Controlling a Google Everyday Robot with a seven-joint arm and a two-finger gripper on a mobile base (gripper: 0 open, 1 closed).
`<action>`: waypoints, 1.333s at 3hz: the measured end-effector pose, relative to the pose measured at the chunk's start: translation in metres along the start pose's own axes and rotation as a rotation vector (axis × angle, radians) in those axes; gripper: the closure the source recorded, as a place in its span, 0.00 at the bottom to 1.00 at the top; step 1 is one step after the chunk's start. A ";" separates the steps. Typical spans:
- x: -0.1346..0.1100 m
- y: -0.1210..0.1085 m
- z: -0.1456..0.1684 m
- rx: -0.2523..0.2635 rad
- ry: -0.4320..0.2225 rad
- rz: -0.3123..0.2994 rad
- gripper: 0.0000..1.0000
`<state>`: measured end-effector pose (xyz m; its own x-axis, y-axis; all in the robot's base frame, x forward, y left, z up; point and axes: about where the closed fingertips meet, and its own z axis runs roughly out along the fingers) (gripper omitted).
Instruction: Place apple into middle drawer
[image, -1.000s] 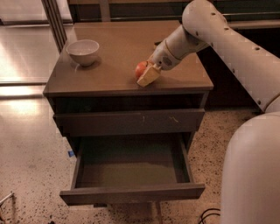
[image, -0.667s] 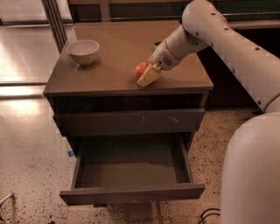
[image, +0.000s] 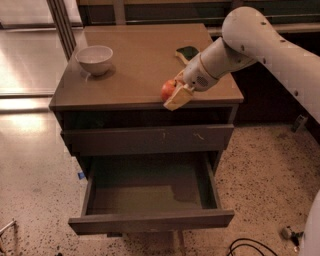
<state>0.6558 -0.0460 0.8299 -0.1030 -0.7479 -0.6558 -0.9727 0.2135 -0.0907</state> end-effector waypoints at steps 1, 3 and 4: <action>0.009 0.051 -0.020 -0.018 -0.013 0.014 1.00; 0.031 0.120 -0.013 -0.123 -0.036 0.086 1.00; 0.053 0.126 0.010 -0.143 -0.027 0.075 1.00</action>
Offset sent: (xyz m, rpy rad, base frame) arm -0.1822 -0.0056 -0.0332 0.1220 0.2298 0.0274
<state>0.5300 -0.0526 0.7767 -0.1722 -0.7156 -0.6769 -0.9825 0.1744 0.0656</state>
